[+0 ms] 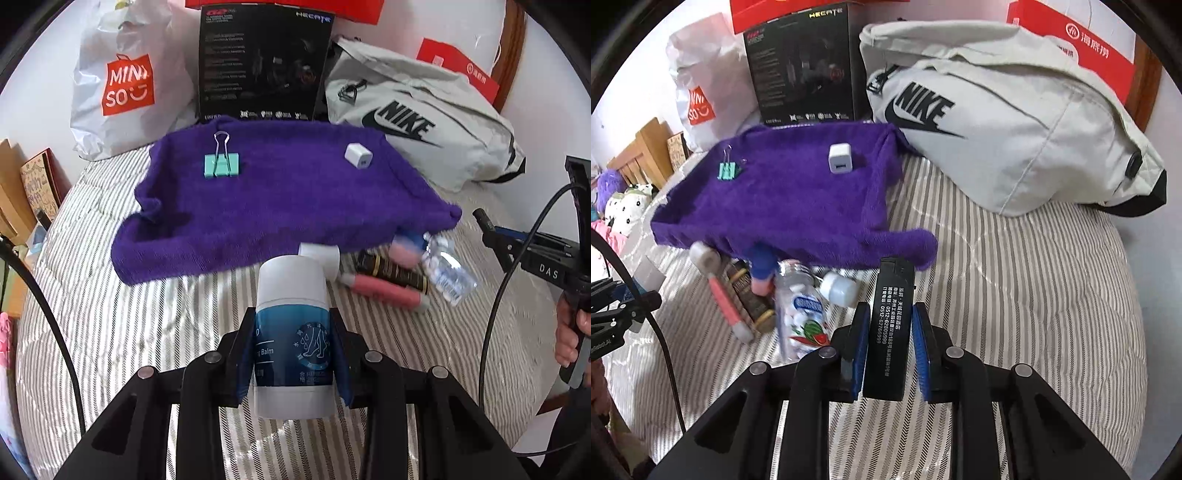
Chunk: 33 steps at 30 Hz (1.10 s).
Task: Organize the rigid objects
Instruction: 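Carry the balm stick with the left gripper while the right carries the power bank onto the towel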
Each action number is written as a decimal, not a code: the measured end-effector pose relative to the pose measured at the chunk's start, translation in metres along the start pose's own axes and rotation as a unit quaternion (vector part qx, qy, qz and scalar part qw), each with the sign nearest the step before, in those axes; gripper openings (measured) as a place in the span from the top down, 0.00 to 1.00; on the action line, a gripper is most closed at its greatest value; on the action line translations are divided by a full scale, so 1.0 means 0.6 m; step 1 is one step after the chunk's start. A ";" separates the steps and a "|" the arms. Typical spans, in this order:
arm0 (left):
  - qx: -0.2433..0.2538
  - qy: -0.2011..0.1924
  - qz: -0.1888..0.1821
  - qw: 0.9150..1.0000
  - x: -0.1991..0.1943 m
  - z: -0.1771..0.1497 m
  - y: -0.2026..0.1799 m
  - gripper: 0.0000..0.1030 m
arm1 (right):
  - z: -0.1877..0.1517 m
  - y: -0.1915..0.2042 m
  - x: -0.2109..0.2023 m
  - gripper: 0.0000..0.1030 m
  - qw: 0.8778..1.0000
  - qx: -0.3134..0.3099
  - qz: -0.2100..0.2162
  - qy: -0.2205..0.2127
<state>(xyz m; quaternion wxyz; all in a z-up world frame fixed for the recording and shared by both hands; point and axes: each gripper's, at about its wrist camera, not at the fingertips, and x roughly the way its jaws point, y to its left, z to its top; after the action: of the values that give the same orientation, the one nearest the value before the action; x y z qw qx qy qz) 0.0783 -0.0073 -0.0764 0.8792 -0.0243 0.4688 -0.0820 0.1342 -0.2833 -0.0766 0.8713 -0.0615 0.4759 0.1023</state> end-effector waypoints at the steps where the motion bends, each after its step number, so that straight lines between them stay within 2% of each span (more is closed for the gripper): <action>1: -0.002 -0.003 -0.002 1.000 -0.003 0.006 0.003 0.67 | 0.004 0.003 -0.003 0.78 1.000 -0.001 0.002 -0.001; 11: -0.011 -0.023 0.008 1.000 -0.014 0.070 0.035 0.67 | 0.062 0.038 -0.017 0.78 0.999 -0.021 0.028 -0.017; 21: -0.028 -0.022 0.017 0.999 0.016 0.130 0.068 0.67 | 0.132 0.056 0.004 0.78 0.998 -0.035 0.050 -0.023; 33: -0.070 -0.008 0.007 0.997 0.104 0.169 0.115 0.67 | 0.180 0.057 0.115 0.78 0.997 -0.027 0.074 0.012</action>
<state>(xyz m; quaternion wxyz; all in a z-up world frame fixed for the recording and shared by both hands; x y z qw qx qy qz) 0.2049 0.0469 -0.0789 0.8796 -0.0832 0.4666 -0.0421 0.2506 -0.2199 -0.0765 0.8539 -0.0508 0.4863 0.1785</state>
